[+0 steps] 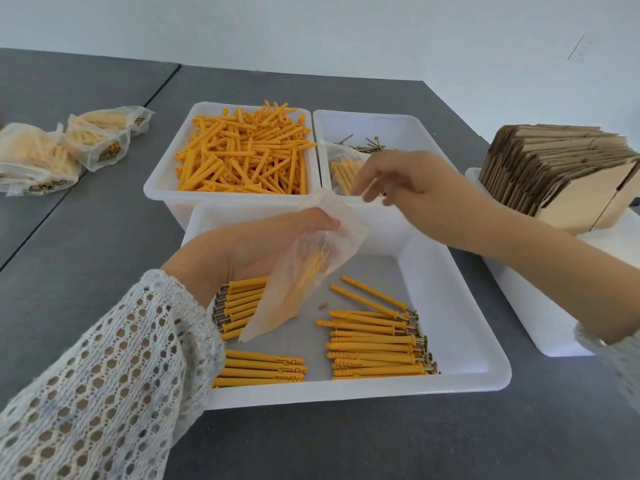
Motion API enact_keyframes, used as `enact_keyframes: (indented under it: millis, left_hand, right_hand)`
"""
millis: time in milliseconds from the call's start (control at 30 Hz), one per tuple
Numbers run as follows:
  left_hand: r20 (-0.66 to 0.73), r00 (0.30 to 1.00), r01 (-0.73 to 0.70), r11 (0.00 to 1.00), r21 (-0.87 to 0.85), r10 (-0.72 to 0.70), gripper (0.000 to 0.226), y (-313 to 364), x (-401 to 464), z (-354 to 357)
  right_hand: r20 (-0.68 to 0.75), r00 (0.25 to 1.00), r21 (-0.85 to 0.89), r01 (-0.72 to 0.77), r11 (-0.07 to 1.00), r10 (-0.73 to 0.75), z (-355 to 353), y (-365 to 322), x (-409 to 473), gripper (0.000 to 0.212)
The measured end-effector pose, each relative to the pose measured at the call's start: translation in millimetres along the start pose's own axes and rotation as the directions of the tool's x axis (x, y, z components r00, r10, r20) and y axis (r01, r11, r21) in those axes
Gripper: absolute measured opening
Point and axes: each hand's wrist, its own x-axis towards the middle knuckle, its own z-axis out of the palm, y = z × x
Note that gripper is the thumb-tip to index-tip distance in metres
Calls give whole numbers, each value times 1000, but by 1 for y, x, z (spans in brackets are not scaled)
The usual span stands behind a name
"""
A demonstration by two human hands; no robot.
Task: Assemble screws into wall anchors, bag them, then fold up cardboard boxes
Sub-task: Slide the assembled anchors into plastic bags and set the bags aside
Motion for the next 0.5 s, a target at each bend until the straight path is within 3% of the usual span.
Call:
enact_keyframes:
  millis: [67, 133, 200, 233, 333, 500]
  left_hand:
    - [1, 1000, 21, 1000, -12, -21, 28, -1, 1, 1]
    - [-70, 997, 40, 999, 12, -39, 33, -3, 3, 0]
    - [-171, 984, 59, 994, 88, -44, 42, -6, 5, 1]
    - [-189, 981, 68, 991, 115, -46, 44, -7, 6, 1]
    - [-196, 980, 67, 987, 148, -37, 45, -7, 6, 1]
    - [-209, 978, 63, 982, 181, -24, 46, -7, 6, 0]
  right_hand:
    - [-9, 994, -38, -112, 993, 112, -1, 11, -3, 46]
    - [199, 952, -187, -196, 963, 232, 4, 21, -10, 32]
    - [439, 826, -424, -157, 892, 354, 18, 27, -20, 22]
    - [489, 777, -549, -80, 832, 397, 28, 28, -25, 22]
    - [469, 791, -762, 138, 633, 393, 56, 30, -38, 30]
    - [466, 802, -761, 148, 632, 374, 73, 37, -48, 19]
